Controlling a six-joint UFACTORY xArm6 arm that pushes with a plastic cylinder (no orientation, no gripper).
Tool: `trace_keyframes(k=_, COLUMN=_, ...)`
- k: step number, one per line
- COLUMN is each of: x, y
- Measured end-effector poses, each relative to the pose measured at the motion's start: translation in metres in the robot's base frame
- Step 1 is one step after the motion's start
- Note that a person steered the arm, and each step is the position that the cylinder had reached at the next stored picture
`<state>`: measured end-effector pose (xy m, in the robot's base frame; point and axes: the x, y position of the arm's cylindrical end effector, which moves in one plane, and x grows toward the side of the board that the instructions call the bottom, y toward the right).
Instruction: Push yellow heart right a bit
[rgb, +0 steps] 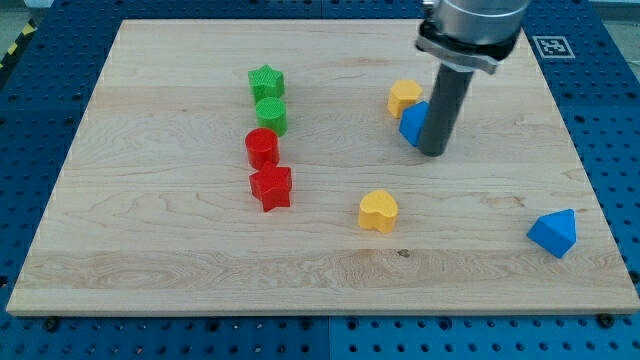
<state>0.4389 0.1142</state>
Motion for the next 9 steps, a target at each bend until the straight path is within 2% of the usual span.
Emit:
trace_keyframes(k=1, x=0.000, y=-0.029)
trace_keyframes(k=4, x=0.000, y=-0.037)
trace_keyframes(k=5, x=0.018, y=-0.029)
trace_keyframes(k=7, x=0.115, y=-0.011)
trace_keyframes(k=8, x=0.152, y=-0.038)
trace_keyframes(k=9, x=0.153, y=-0.112)
